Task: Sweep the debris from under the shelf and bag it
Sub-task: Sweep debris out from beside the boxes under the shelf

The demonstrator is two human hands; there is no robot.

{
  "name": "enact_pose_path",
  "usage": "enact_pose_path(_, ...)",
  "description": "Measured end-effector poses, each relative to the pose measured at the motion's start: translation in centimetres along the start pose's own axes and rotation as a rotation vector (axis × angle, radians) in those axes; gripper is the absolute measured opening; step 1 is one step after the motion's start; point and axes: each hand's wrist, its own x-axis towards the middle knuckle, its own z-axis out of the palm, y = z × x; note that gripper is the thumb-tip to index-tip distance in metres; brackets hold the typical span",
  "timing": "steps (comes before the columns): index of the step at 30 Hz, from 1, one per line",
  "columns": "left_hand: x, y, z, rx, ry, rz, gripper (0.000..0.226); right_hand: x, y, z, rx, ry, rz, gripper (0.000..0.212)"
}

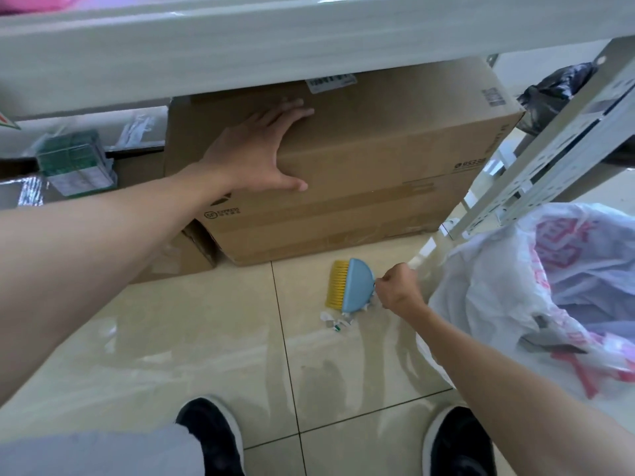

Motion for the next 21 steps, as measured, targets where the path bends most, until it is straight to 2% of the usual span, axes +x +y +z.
enact_pose_path(5,-0.2,0.3,-0.1,0.011,-0.001,-0.020,0.108,-0.6,0.4,-0.5,0.134,0.042,-0.027,0.023)
enact_pose_path(9,-0.1,0.4,-0.2,-0.003,-0.007,-0.038,0.107,-1.3,-0.6,0.1,0.117,-0.078,-0.086,0.029)
enact_pose_path(11,-0.1,0.4,-0.2,-0.005,-0.008,-0.038,0.107,-1.6,-1.1,0.9,0.134,-0.191,-0.116,0.025)
enact_pose_path(14,0.0,0.6,-0.3,-0.004,-0.014,-0.043,0.107,-2.0,-1.4,2.0,0.062,-0.346,-0.152,0.018)
enact_pose_path(16,0.0,0.6,-0.3,0.001,-0.015,-0.041,0.107,-2.3,-1.2,2.4,-0.069,-0.394,-0.207,0.018)
enact_pose_path(19,0.0,0.6,-0.3,0.001,-0.015,-0.041,0.107,-2.2,-0.7,2.1,-0.206,-0.369,-0.221,0.025)
enact_pose_path(21,0.0,0.7,-0.3,0.005,-0.010,-0.038,0.107,-1.7,-0.5,1.4,-0.236,-0.299,-0.208,0.013)
